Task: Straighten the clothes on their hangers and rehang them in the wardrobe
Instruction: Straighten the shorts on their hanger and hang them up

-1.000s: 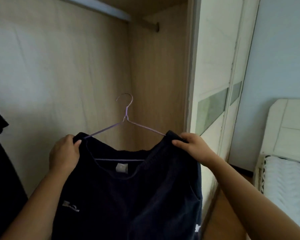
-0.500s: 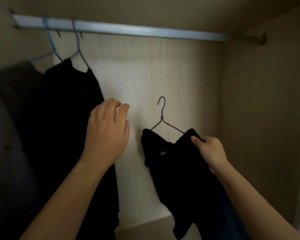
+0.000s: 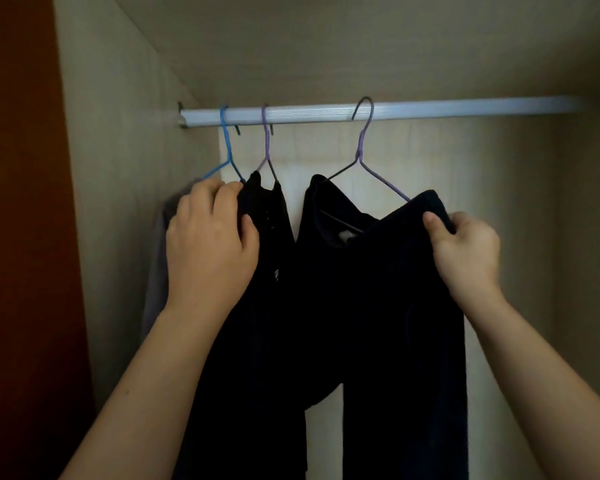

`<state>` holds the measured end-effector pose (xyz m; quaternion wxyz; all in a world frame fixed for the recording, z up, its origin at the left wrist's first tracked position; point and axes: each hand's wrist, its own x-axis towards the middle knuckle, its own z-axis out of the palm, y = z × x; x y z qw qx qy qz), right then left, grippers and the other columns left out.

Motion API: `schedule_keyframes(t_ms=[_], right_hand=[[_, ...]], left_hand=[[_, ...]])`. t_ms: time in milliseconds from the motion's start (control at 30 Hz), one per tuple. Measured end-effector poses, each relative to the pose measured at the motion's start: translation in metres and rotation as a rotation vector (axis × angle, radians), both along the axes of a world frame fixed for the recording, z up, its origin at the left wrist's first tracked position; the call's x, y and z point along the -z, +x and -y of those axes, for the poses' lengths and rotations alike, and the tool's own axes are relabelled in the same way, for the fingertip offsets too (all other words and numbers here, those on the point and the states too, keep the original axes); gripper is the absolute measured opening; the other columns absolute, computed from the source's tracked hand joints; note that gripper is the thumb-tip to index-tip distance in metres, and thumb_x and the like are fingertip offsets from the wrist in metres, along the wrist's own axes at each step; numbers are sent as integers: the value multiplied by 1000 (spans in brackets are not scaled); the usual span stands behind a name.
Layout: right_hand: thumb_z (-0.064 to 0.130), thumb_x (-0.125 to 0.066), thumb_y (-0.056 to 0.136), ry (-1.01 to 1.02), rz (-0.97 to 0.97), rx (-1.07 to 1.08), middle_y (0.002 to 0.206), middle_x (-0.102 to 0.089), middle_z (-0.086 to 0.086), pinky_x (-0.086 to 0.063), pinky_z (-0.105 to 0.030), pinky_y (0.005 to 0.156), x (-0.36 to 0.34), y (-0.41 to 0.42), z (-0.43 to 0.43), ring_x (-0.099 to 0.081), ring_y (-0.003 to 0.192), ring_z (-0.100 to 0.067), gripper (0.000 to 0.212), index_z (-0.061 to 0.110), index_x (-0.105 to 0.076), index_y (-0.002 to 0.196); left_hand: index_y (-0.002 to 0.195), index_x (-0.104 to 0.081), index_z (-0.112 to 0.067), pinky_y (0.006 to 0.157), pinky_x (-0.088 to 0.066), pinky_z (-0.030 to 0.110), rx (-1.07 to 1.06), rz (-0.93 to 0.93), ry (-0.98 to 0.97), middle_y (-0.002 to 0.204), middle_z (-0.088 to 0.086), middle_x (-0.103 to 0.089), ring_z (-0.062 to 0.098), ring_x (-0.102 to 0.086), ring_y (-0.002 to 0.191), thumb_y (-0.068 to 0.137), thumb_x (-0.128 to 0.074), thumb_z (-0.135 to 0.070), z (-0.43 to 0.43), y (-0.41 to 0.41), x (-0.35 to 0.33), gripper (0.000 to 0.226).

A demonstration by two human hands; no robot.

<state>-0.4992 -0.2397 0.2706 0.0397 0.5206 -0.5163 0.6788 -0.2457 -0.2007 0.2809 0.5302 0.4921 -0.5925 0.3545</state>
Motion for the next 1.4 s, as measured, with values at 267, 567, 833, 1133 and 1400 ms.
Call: schedule_keyframes(t_ms=[267, 567, 833, 1133, 1400], right_hand=[[29, -49, 92, -2, 14, -17, 57, -39, 4, -24, -30, 49, -40, 49, 15, -41, 60, -21, 35, 9, -43, 65], [29, -45, 95, 31, -93, 66, 81, -50, -7, -28, -28, 63, -55, 93, 27, -43, 74, -25, 27, 4, -51, 86], [24, -39, 97, 96, -127, 80, 99, -62, -18, -29, -31, 64, -31, 103, 30, -54, 84, -33, 27, 0, -51, 96], [17, -39, 94, 43, -98, -79, 67, -45, 4, -33, -31, 56, -19, 96, 19, -47, 65, -21, 20, 4, -44, 109], [18, -43, 94, 19, -158, -260, 104, -55, 1, -37, -11, 59, 23, 81, -11, -51, 78, -9, 16, 14, -48, 109]], left_hand=[[122, -55, -11, 85, -37, 23, 274, -50, 67, 117, 7, -59, 21, -56, 105, 87, -54, -14, 8, 3, 0, 35], [128, -50, -20, 73, -36, 1, 479, -62, 156, 102, -14, -49, -2, -48, 83, 87, -56, -19, 8, 4, 9, 42], [130, -50, -19, 76, -36, 0, 484, -95, 161, 104, -15, -49, -3, -48, 87, 86, -58, -16, 7, 11, 17, 44], [139, -35, -25, 75, -33, -2, 504, -65, 201, 116, -12, -46, -3, -43, 102, 88, -54, -16, 9, 3, 31, 56], [143, -25, -24, 79, -25, -11, 538, -190, 171, 120, -17, -32, -18, -27, 103, 86, -55, -11, 0, -18, 74, 65]])
